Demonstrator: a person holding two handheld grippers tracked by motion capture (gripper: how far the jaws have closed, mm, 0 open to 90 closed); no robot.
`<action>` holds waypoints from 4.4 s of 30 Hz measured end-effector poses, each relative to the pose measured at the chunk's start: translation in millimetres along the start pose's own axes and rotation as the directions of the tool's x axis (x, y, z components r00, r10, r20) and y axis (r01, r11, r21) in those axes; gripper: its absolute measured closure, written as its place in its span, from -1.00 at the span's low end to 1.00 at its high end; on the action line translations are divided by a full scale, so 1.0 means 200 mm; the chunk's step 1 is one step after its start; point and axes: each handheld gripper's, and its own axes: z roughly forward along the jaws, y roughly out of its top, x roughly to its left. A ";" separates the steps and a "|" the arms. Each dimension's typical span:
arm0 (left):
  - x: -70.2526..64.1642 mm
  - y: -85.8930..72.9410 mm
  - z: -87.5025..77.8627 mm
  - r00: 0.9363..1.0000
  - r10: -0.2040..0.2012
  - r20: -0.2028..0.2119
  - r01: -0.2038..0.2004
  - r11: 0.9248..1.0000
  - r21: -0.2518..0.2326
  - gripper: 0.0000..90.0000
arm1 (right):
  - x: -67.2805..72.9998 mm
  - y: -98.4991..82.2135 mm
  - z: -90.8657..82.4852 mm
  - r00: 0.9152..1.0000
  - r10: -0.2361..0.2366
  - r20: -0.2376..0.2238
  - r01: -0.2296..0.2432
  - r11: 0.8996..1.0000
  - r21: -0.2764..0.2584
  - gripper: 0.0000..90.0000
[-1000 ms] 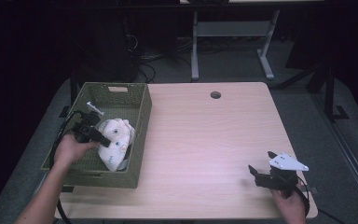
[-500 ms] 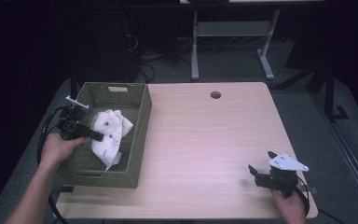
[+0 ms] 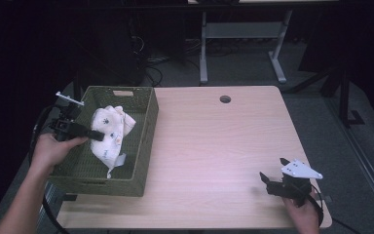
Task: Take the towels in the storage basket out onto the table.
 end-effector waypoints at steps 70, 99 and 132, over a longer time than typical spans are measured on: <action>-0.78 0.42 0.11 0.953 0.294 0.077 -0.299 0.952 0.066 0.71 | -0.01 0.00 -0.01 1.000 0.016 0.001 -0.016 1.000 -0.013 -0.70; -0.95 0.55 0.50 0.947 0.311 0.080 -0.320 0.936 0.145 0.71 | -0.01 0.00 -0.01 1.000 0.011 -0.002 -0.012 1.000 -0.020 -0.70; -1.16 0.55 1.17 0.952 0.298 0.072 -0.306 0.928 0.213 0.69 | -0.03 0.00 -0.03 1.000 0.024 -0.006 -0.024 0.999 -0.034 -0.70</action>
